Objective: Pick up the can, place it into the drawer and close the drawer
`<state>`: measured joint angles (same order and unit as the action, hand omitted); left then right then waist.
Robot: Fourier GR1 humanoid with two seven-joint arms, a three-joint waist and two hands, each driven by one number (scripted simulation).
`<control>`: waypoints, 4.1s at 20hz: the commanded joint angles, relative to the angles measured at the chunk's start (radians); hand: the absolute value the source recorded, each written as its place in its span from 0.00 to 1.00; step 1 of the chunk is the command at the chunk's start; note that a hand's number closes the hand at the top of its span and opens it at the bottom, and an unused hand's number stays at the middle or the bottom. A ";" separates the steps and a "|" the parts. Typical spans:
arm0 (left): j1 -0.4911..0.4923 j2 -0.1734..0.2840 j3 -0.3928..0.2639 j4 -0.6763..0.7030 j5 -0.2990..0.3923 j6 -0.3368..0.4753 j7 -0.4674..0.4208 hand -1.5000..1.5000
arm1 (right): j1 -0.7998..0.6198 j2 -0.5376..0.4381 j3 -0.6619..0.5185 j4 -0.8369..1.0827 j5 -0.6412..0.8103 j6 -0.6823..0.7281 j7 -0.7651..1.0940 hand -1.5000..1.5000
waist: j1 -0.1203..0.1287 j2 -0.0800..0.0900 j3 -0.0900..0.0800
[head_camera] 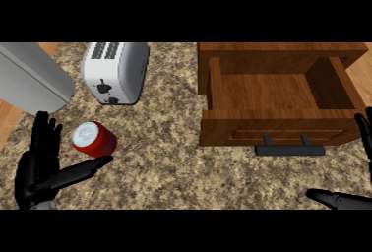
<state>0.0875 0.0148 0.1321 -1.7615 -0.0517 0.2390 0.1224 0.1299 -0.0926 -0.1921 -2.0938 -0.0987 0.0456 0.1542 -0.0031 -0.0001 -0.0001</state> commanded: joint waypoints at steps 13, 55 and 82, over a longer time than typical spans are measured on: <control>-0.067 0.051 0.090 0.377 0.112 0.017 -0.260 0.00 | -0.004 0.003 -0.057 -0.060 -0.025 0.019 0.047 0.00 | 0.002 0.000 0.000; -0.608 0.168 0.202 1.445 0.235 -0.239 -0.822 1.00 | -0.042 0.036 -0.058 -0.114 0.067 0.019 0.123 0.00 | -0.009 0.004 -0.001; -0.851 -0.001 -0.028 1.049 0.152 -0.189 -0.402 1.00 | -0.027 -0.002 -0.143 -0.179 0.019 0.029 0.167 0.00 | 0.016 -0.008 0.001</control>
<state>-0.7473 0.0195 0.1469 -0.5763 0.1057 0.0391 -0.4223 0.1242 -0.0806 -0.3156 -2.2816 -0.0821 0.0869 0.3024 0.0028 -0.0058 0.0006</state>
